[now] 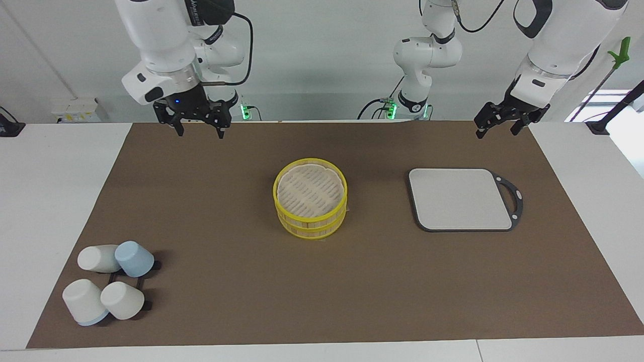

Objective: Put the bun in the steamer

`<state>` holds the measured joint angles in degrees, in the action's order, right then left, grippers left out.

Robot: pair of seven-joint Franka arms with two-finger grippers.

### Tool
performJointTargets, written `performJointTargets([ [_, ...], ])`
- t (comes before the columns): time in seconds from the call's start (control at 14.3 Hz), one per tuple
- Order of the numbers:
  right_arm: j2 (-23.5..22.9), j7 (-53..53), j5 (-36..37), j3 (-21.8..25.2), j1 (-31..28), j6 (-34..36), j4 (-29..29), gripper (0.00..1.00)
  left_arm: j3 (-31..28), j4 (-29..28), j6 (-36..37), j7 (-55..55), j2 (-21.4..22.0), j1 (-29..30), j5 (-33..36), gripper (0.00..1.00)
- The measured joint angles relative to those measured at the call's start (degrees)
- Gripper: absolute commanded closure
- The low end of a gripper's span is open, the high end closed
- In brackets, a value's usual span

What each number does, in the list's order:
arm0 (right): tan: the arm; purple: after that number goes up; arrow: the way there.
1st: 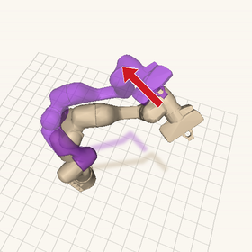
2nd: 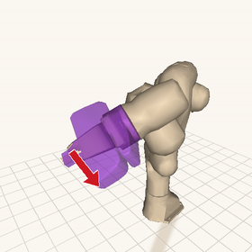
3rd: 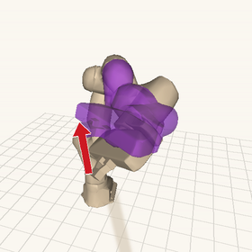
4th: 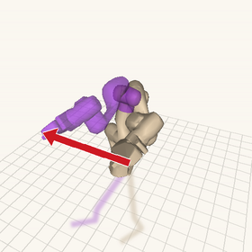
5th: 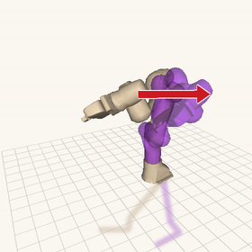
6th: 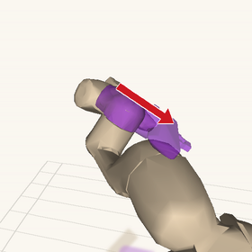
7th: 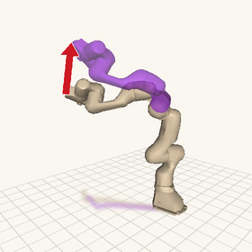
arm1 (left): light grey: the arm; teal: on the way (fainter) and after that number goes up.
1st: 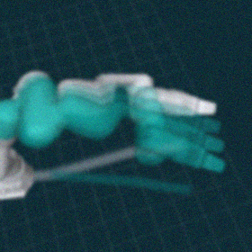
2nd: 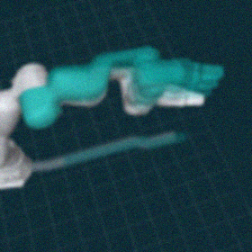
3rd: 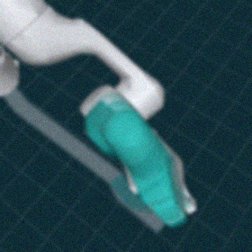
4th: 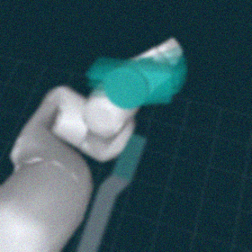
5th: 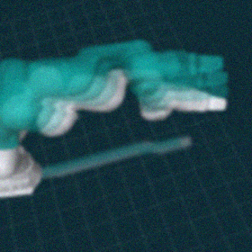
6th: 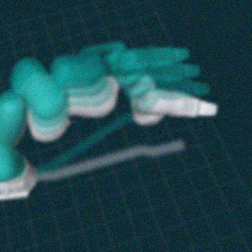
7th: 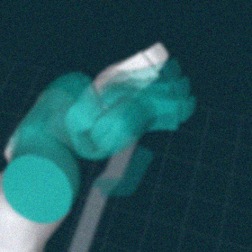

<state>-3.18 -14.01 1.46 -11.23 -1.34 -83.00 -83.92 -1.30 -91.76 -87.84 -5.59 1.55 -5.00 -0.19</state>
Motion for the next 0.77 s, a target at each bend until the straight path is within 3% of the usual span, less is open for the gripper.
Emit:
performJointTargets([
  [0.28,1.4,5.0,-0.6,6.5,3.2,-3.0,-2.3,0.00,0.0,0.0,0.0,0.0,0.0,0.0,0.0,0.00],
  [0.77,1.5,8.1,-0.6,8.6,4.8,-3.9,-3.0,0.00,0.0,0.0,0.0,0.0,0.0,0.0,0.0,0.00],
])
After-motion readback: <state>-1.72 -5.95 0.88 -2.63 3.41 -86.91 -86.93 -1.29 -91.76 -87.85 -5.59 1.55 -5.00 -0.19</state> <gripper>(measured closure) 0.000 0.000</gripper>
